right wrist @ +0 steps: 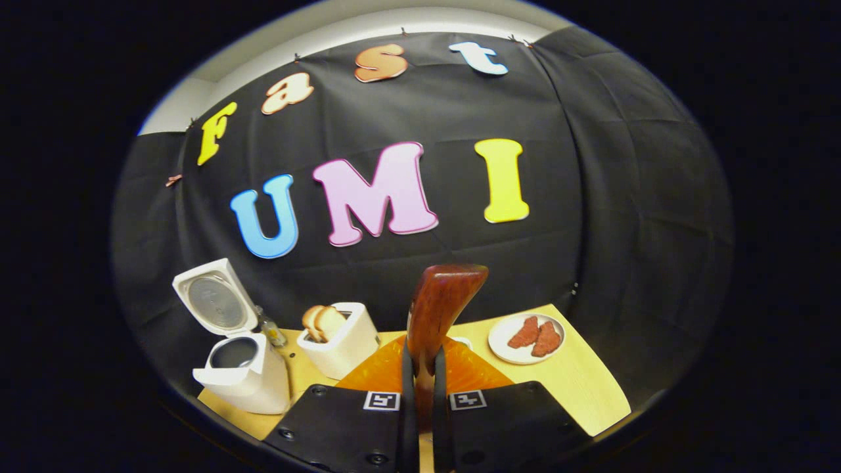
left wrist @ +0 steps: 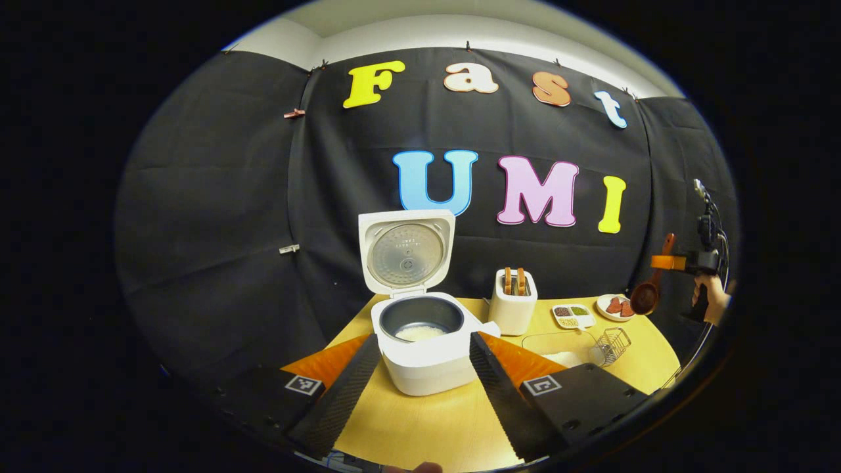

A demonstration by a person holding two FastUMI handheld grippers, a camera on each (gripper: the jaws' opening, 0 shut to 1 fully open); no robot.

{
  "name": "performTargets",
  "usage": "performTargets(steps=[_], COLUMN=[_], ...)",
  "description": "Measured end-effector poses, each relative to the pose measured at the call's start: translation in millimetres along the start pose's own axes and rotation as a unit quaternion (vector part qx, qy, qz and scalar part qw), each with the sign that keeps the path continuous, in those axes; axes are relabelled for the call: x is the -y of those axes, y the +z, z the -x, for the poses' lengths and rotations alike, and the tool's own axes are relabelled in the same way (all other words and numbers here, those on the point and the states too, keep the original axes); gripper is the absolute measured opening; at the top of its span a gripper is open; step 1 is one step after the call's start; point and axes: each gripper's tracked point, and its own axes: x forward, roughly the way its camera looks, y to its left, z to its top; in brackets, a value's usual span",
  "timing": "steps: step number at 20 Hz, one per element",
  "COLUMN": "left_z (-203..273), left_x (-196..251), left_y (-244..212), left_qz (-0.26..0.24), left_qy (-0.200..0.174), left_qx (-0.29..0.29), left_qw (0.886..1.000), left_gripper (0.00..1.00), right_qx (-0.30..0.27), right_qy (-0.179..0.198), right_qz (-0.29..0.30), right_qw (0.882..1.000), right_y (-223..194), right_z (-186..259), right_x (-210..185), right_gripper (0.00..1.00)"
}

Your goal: Close the left gripper, press the button to open the rice cooker; take a wooden spoon from the chopstick holder with the right hand, scoop a spoonful of rice and pour it into the rice cooker, then put the wooden spoon back into the chopstick holder.

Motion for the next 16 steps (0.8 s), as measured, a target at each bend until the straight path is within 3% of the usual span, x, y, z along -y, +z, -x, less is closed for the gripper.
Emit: performTargets(steps=[6,16], left_z=[-6,-5], left_x=[7,0], left_y=[6,2], left_qz=[-0.026,-0.036], left_qy=[0.02,0.036], left_qx=[-0.003,-0.019], left_qw=[0.999,0.999], left_gripper=[0.94,0.96], right_qx=[-0.046,-0.105], right_qy=[-0.039,-0.064], right_qz=[-0.044,-0.083], right_qw=[0.997,0.989], right_y=[-75,-144], right_z=[-37,-57], right_x=[37,38], right_gripper=[0.13,0.15])
